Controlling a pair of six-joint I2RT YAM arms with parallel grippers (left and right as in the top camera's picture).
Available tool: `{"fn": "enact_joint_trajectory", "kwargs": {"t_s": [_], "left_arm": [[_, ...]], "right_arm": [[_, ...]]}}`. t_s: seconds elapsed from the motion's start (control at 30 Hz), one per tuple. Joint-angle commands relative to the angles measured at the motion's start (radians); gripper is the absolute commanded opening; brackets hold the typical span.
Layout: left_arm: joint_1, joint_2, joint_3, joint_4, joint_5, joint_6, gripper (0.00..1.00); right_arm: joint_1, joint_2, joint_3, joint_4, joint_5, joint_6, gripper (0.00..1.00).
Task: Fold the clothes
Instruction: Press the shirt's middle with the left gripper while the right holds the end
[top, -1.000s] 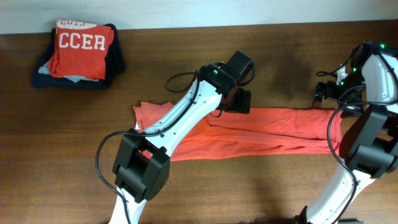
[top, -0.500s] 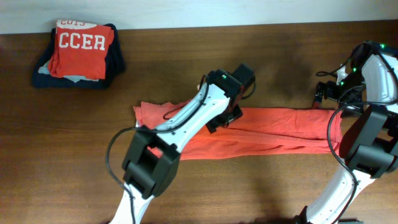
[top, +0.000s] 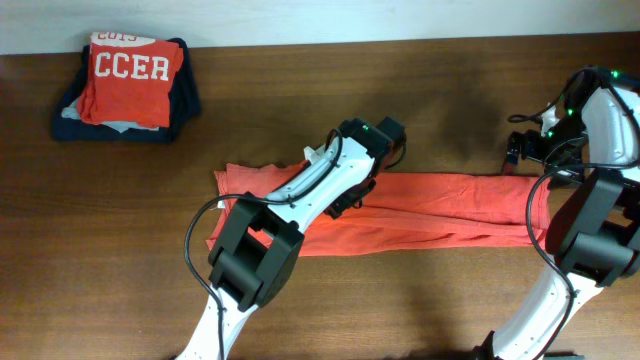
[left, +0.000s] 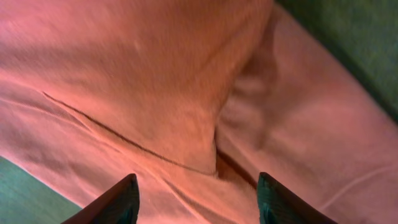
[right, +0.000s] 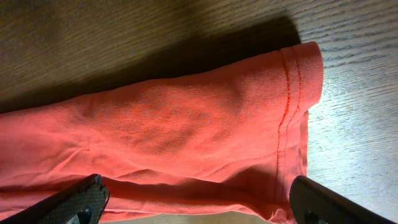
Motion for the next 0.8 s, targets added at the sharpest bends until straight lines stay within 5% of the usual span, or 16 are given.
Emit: {"fn": "enact_joint_trajectory", "kwargs": {"t_s": [0.0, 0.53, 0.77], "left_arm": [[0.003, 0.013, 0.003, -0.001, -0.088, -0.024, 0.57], [0.007, 0.037, 0.003, -0.008, -0.156, -0.019, 0.31], [0.006, 0.037, 0.003, -0.004, -0.186, 0.055, 0.06]], "right_arm": [[-0.003, -0.006, 0.013, 0.000, -0.005, 0.001, 0.99], [-0.003, -0.006, 0.013, 0.000, -0.004, 0.001, 0.99], [-0.003, -0.006, 0.013, 0.000, -0.005, 0.001, 0.99]]}}
